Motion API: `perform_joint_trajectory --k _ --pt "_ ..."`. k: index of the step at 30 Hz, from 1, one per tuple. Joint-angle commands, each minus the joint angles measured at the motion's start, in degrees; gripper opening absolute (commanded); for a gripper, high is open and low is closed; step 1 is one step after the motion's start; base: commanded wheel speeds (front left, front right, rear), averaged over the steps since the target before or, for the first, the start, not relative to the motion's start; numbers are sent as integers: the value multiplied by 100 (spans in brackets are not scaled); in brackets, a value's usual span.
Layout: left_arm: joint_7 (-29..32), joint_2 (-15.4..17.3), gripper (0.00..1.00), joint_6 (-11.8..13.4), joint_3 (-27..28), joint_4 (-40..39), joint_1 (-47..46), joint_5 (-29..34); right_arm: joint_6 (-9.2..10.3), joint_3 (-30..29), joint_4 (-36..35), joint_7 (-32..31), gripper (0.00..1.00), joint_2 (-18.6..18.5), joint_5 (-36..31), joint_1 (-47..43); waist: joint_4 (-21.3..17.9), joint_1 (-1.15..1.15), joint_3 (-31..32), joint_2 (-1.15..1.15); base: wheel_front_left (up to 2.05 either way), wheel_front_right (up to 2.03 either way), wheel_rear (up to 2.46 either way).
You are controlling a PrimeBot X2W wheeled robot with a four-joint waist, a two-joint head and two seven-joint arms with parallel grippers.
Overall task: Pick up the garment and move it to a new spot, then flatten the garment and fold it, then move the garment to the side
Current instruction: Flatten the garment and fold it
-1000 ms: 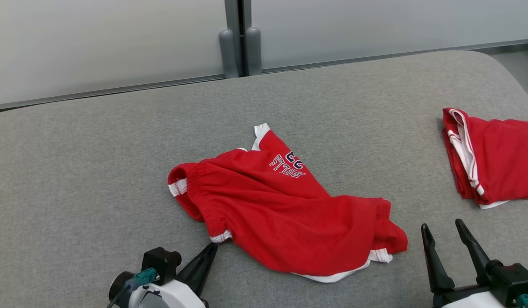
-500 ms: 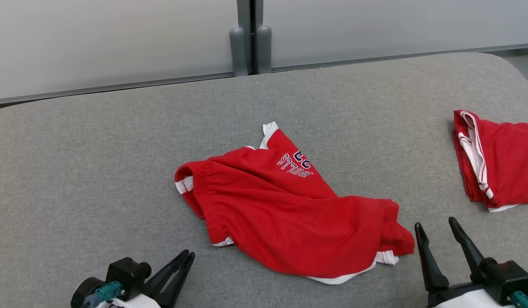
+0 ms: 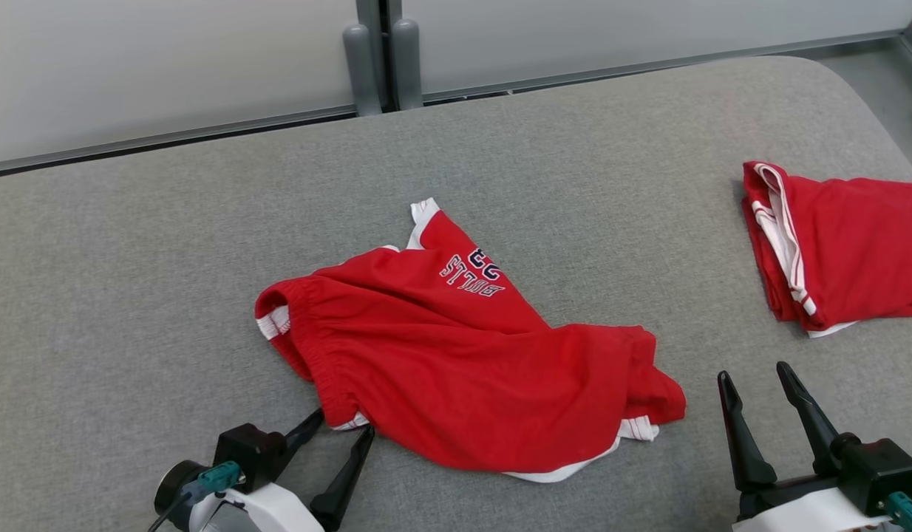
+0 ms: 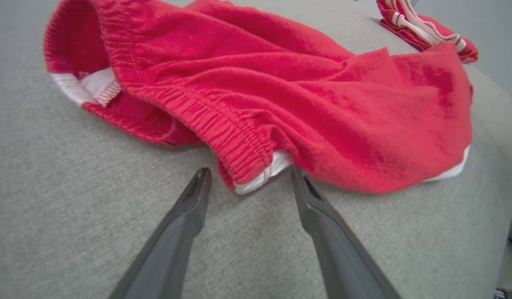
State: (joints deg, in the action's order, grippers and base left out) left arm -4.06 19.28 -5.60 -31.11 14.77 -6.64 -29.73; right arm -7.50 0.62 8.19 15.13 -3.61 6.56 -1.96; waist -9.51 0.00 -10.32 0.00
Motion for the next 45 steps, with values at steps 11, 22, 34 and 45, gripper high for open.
perform_joint_trajectory --k 11,22,34,45 --pt "83 400 0 -184 -470 -20 -228 -170 1 -121 0 2 100 24 47 -37 44 0 -63 0 0 0 0" --pt "1425 1941 0 -188 -950 -1688 505 -624 1 -134 -23 2 100 14 15 -11 243 0 -93 0 0 0 0" --pt "1720 2106 100 369 -693 -1879 1304 -1652 1 -94 44 1 100 10 0 -17 65 0 -25 0 0 0 0" --pt "1210 2310 100 1729 101 -3865 1815 -1582 1 -89 20 1 100 32 -32 -156 -335 0 200 0 0 0 0"
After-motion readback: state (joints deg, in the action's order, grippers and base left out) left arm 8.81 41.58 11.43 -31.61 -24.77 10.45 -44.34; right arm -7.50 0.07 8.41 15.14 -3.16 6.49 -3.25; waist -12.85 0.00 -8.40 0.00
